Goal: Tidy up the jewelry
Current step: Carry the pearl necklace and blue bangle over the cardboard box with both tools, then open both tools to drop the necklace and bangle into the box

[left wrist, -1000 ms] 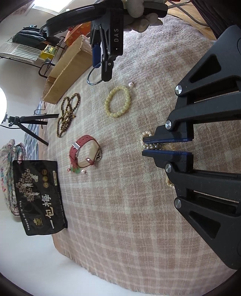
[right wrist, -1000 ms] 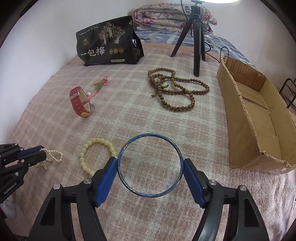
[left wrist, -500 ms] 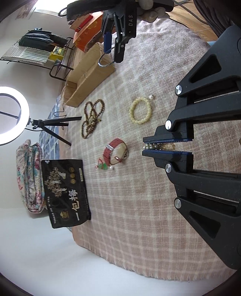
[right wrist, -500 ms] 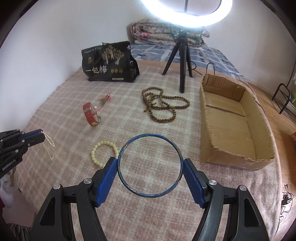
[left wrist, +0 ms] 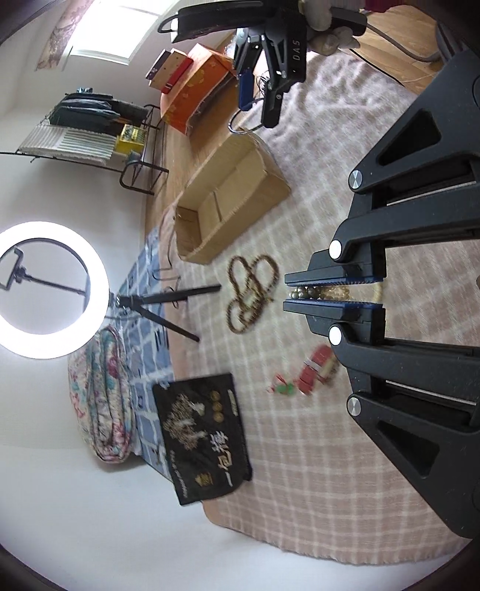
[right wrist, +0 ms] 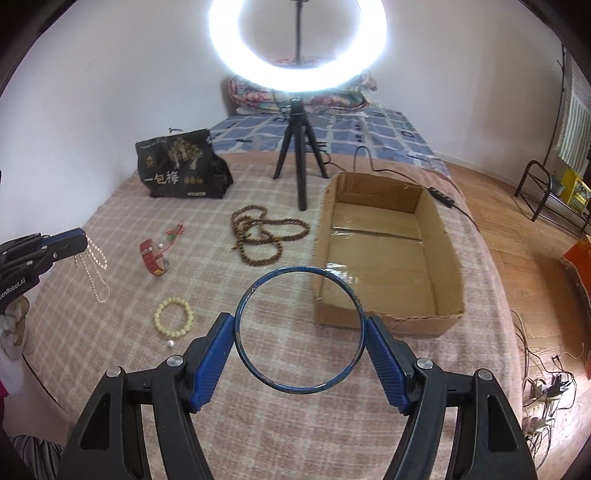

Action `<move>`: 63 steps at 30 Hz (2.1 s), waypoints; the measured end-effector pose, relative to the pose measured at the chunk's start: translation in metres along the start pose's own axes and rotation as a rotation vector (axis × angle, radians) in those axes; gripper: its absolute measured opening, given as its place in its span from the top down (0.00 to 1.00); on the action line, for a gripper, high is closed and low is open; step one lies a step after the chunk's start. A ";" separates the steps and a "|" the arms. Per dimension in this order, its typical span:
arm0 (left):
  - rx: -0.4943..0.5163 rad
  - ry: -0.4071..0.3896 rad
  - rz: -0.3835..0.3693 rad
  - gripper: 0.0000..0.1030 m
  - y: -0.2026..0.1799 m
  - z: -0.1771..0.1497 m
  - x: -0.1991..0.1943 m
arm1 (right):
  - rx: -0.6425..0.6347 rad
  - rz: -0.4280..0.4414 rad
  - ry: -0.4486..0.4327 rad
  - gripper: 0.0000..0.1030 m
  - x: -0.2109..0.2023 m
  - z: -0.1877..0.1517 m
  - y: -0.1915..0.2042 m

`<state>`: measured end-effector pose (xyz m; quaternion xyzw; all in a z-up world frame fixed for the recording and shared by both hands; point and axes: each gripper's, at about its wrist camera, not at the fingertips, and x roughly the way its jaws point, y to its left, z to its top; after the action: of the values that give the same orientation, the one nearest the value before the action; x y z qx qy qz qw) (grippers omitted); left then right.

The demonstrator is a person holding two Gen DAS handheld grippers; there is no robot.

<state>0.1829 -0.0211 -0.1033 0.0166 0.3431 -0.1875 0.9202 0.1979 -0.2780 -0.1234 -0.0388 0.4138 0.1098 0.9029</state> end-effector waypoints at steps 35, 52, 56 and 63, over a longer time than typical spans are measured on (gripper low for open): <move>0.070 0.045 -0.189 0.96 -0.117 0.144 0.208 | 0.110 -0.036 0.037 0.28 0.079 0.031 -0.125; 0.078 0.054 -0.139 0.57 -0.104 0.133 0.199 | 0.097 -0.035 0.027 0.14 0.074 0.025 -0.112; 0.071 0.040 -0.132 0.57 -0.099 0.134 0.186 | 0.100 -0.042 0.020 0.14 0.068 0.026 -0.107; 0.060 -0.002 -0.104 0.57 -0.081 0.135 0.147 | 0.094 -0.047 0.003 0.14 0.048 0.028 -0.095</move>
<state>0.3403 -0.1667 -0.0860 0.0264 0.3367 -0.2452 0.9087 0.2710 -0.3582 -0.1430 -0.0060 0.4188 0.0690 0.9054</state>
